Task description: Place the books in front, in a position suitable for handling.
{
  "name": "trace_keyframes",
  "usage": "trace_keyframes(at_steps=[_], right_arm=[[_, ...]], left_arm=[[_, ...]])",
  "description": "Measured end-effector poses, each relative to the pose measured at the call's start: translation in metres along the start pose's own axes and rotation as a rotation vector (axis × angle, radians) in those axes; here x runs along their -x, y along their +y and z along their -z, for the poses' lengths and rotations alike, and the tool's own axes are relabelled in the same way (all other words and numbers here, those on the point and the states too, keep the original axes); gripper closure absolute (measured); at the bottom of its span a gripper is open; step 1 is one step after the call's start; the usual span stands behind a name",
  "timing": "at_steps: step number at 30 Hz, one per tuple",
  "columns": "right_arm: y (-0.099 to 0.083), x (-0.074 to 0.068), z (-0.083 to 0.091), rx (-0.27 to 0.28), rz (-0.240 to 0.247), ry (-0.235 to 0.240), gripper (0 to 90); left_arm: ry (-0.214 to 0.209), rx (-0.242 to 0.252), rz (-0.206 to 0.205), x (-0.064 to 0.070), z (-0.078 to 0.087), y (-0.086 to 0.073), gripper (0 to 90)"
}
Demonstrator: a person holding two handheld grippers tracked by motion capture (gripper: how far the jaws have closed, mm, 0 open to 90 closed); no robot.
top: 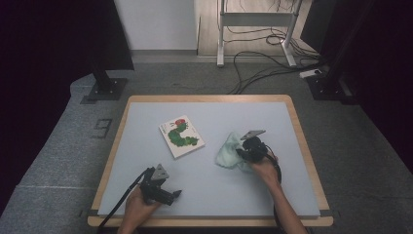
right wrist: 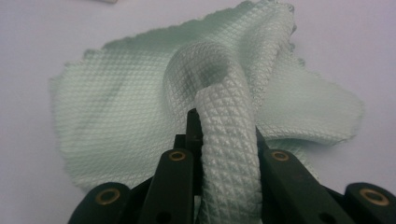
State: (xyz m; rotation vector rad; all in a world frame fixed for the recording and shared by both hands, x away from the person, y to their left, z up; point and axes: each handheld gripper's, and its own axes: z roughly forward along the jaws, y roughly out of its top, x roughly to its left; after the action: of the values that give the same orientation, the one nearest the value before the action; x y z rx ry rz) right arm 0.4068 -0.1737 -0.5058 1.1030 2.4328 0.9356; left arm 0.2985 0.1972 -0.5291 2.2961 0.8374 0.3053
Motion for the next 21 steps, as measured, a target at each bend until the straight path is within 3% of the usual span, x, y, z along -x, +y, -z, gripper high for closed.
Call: trace_keyframes(at_steps=[8, 21], right_arm=[[-0.002, 0.012, 0.047, 0.063, -0.027, -0.005, 79.5], [-0.031, 0.025, 0.109, 0.072, -0.044, -0.077, 79.4]], left_arm=[[0.000, 0.000, -0.001, 0.000, 0.000, 0.000, 0.0], [-0.001, -0.003, -0.004, 0.000, 0.000, 0.000, 0.0]])
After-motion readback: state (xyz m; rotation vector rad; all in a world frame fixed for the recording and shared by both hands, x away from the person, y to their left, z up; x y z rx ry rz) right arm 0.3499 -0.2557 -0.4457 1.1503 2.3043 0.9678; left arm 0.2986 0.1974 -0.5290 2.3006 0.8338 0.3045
